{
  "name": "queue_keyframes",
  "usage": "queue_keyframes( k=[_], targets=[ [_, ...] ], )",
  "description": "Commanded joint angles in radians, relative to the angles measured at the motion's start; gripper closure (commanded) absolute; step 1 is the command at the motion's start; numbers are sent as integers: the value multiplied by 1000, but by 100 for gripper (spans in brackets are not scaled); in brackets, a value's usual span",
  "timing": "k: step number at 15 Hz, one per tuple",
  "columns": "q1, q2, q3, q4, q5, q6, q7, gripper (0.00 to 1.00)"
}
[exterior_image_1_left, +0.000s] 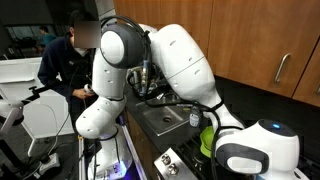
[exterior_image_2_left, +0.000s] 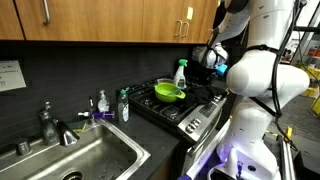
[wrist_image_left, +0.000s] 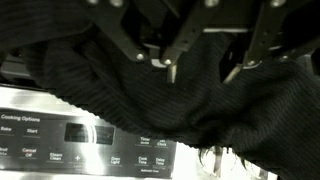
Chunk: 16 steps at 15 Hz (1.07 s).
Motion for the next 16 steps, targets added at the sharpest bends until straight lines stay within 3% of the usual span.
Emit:
queue_keyframes(
  k=[1,4,16],
  targets=[
    [21,-10,-39,-16,-12,-14,24,18],
    [-4,42,-46,19,13,-48,14,1],
    [-115,199,14,153,87,-166,-14,0]
  ],
)
